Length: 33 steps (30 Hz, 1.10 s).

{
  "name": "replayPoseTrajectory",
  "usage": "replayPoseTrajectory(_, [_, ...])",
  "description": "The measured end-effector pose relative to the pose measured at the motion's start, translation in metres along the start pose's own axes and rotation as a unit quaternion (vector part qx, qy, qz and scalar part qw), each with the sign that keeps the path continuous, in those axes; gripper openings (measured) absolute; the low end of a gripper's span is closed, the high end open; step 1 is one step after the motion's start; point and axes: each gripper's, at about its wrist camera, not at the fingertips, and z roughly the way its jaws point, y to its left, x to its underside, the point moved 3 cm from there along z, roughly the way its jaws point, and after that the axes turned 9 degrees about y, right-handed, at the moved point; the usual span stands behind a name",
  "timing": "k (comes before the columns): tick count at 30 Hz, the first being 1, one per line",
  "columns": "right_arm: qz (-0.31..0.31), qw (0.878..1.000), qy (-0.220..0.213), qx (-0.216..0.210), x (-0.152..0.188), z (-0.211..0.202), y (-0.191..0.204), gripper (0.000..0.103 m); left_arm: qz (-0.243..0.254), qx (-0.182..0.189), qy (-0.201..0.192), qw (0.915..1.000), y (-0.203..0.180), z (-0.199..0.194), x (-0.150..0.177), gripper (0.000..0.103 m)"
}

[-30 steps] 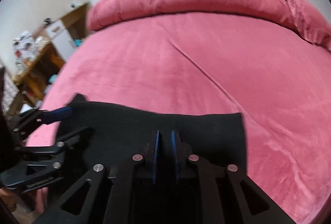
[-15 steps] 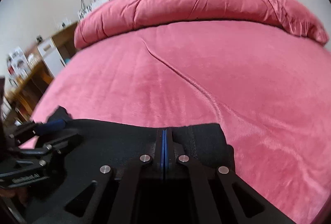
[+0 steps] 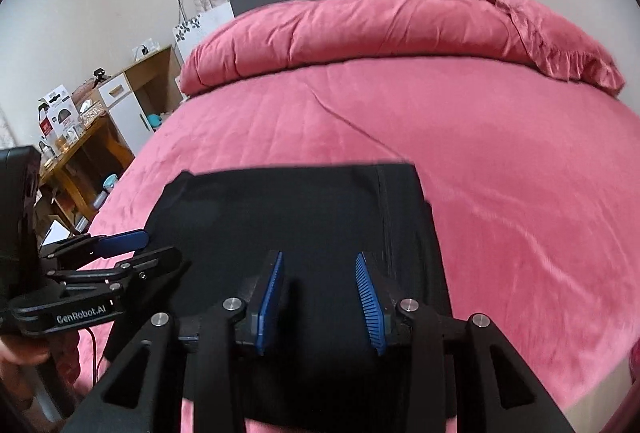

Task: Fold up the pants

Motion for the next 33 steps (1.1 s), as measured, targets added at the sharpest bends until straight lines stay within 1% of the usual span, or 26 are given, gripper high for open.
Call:
replayPoseTrajectory(3, [-0.001,1.000,0.012,0.003,0.012,0.000,0.002,0.040,0.014,-0.010,0.000,0.9999,-0.005,-0.002,0.014,0.063])
replayPoseTrajectory(6, [-0.009,0.998,0.048,0.038,0.022,0.011,-0.001,0.040,0.032,-0.022,0.003,0.9992,-0.007,0.001,0.026,0.063])
replayPoseTrajectory(8, [-0.008,0.998,0.049,0.037,0.029,0.013,-0.007,0.039,0.036,-0.026,0.006,0.9990,-0.006,0.002,0.033,0.065])
replayPoseTrajectory(13, [0.001,0.998,0.050,0.026,0.033,0.007,-0.012,0.038,0.017,0.004,0.007,0.9998,0.004,-0.002,0.048,0.069])
replayPoseTrajectory(20, [0.001,0.998,0.058,0.025,0.036,0.002,-0.011,0.038,0.004,0.021,0.019,0.9996,0.009,-0.008,0.061,0.070])
replayPoseTrajectory(21, [0.006,0.998,0.056,0.020,0.036,-0.002,-0.011,0.038,0.002,0.029,0.019,0.9994,0.010,-0.011,0.063,0.070])
replayPoseTrajectory(22, [0.010,0.999,0.050,0.013,0.036,-0.007,-0.012,0.041,-0.002,0.040,0.014,0.9991,0.013,-0.015,0.065,0.070])
replayPoseTrajectory(23, [0.014,0.999,0.040,0.007,0.036,-0.012,-0.012,0.042,-0.010,0.055,0.007,0.9984,0.018,-0.019,0.068,0.070])
replayPoseTrajectory(24, [0.018,0.999,0.031,0.004,0.035,-0.018,-0.014,0.047,-0.020,0.067,0.001,0.9976,0.022,-0.022,0.070,0.070])
replayPoseTrajectory(25, [0.027,0.999,0.023,0.005,0.035,-0.023,-0.020,0.055,-0.036,0.077,-0.005,0.9964,0.030,-0.025,0.073,0.070])
replayPoseTrajectory(27, [0.050,0.999,0.013,0.000,0.033,-0.028,-0.032,0.063,-0.064,0.078,-0.009,0.9949,0.045,-0.025,0.076,0.072])
replayPoseTrajectory(28, [0.063,0.998,0.012,-0.004,0.032,-0.028,-0.038,0.063,-0.079,0.081,-0.006,0.9935,0.053,-0.024,0.076,0.075])
replayPoseTrajectory(30, [0.091,0.995,0.022,-0.013,0.033,-0.023,-0.050,0.063,-0.110,0.097,-0.003,0.9892,0.066,-0.022,0.076,0.076])
replayPoseTrajectory(31, [0.112,0.993,0.038,-0.025,0.034,-0.016,-0.059,0.064,-0.123,0.106,0.000,0.9867,0.072,-0.020,0.076,0.076])
replayPoseTrajectory(33, [0.135,0.988,0.066,-0.043,0.037,-0.005,-0.068,0.064,-0.135,0.119,0.010,0.9836,0.078,-0.016,0.075,0.077])
